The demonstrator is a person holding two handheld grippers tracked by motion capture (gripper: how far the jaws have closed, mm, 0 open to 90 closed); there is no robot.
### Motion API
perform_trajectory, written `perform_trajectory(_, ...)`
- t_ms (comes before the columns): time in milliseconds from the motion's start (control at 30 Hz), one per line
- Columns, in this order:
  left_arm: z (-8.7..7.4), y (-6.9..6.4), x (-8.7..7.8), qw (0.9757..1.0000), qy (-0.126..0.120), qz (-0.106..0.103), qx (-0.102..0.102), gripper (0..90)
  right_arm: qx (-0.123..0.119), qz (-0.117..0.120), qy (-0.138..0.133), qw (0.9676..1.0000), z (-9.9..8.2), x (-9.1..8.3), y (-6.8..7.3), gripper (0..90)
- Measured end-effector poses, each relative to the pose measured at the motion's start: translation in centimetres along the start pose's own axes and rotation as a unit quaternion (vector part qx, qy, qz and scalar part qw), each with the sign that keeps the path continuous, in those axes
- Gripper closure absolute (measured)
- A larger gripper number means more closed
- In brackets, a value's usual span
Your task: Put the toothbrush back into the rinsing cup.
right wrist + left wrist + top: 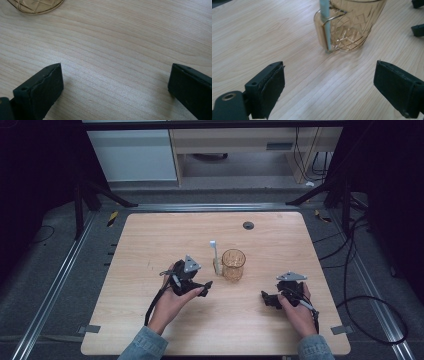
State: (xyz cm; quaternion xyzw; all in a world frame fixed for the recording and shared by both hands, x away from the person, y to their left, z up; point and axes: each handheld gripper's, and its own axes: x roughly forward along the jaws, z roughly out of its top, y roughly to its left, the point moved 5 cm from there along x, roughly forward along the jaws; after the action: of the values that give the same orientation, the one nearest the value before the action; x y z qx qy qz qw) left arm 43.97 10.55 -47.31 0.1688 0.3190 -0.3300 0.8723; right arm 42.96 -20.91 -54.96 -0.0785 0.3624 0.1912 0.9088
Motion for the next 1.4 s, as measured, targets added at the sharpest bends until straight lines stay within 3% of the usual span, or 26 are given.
perform_trajectory(333,-2.3,3.7,-0.6,0.9986,0.032,0.021,-0.035,9.1,0.0,0.0,0.0,1.0,0.0,0.0,0.0,0.3)
perform_trajectory(733,-5.8,8.3,-0.8,0.9931,0.073,0.051,-0.077,8.8,0.0,0.0,0.0,1.0,0.0,0.0,0.0,0.4)
perform_trajectory(933,-6.9,10.4,-1.6,0.9906,0.072,0.071,-0.092,8.6,0.0,0.0,0.0,1.0,0.0,0.0,0.0,0.4)
perform_trajectory(1100,-8.3,12.5,-2.3,0.9858,0.073,0.098,-0.116,7.0,0.0,0.0,0.0,1.0,0.0,0.0,0.0,0.3)
perform_trajectory(1200,-9.1,13.6,-2.7,0.9845,0.064,0.097,-0.131,6.4,0.0,0.0,0.0,1.0,0.0,0.0,0.0,0.4)
perform_trajectory(1400,-10.4,15.0,-2.9,0.9827,0.062,0.101,-0.142,5.3,0.0,0.0,0.0,1.0,0.0,0.0,0.0,0.3)
